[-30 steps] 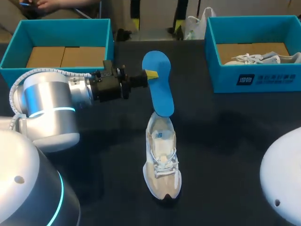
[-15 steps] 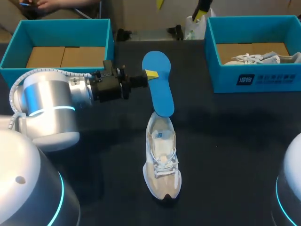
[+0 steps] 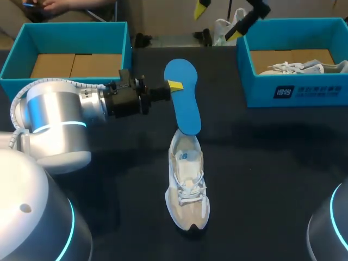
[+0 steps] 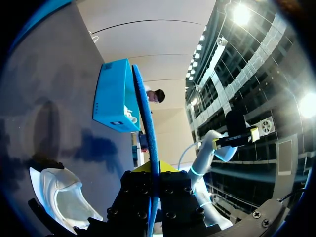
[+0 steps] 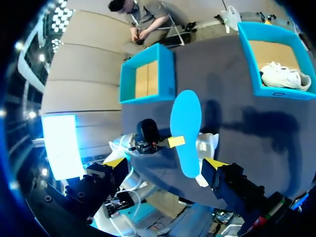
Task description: Take the shoe out of the shoebox, open the shoe tongue, remove and reinsert the insole, then place the shoe into the shoebox
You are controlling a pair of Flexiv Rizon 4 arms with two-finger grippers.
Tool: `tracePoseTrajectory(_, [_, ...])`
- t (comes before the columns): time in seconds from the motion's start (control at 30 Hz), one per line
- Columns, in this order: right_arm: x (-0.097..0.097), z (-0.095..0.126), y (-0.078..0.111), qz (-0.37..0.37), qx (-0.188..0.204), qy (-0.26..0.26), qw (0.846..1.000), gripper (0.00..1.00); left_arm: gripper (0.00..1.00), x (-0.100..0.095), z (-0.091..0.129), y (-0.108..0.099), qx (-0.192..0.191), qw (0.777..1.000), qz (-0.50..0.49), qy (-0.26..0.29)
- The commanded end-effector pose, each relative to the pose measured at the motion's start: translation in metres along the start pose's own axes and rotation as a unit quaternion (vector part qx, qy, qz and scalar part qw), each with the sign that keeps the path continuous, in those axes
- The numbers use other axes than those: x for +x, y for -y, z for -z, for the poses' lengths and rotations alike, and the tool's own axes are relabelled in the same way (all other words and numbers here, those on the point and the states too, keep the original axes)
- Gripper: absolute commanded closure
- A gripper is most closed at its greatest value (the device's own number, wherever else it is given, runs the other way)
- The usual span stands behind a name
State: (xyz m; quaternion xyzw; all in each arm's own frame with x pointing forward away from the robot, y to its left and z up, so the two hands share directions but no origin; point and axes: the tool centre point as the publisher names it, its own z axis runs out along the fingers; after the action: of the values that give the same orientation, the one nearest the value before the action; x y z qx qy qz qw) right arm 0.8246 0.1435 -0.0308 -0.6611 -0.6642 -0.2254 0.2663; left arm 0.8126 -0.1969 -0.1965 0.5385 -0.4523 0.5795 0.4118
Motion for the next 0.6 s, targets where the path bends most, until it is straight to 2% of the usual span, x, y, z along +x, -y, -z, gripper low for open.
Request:
tracePoseTrajectory(0.03, [-0.008,-0.005,0.004,-0.004,-0.007,-0.203,0.979,0.00,1.00,-0.001,-0.001,-0.001,0.002,1.000,0.000,0.000])
tracePoseTrajectory(0.23, [-0.021,-0.016,0.003,-0.007,-0.008,-0.253,0.967,0.00,1.00,-0.001,-0.001,-0.001,0.002,1.000,0.000,0.000])
tracePoseTrajectory(0.6, [-0.047,-0.043,0.002,-0.007,-0.013,-0.314,0.949,0.00,1.00,-0.001,-0.001,-0.001,0.002,1.000,0.000,0.000])
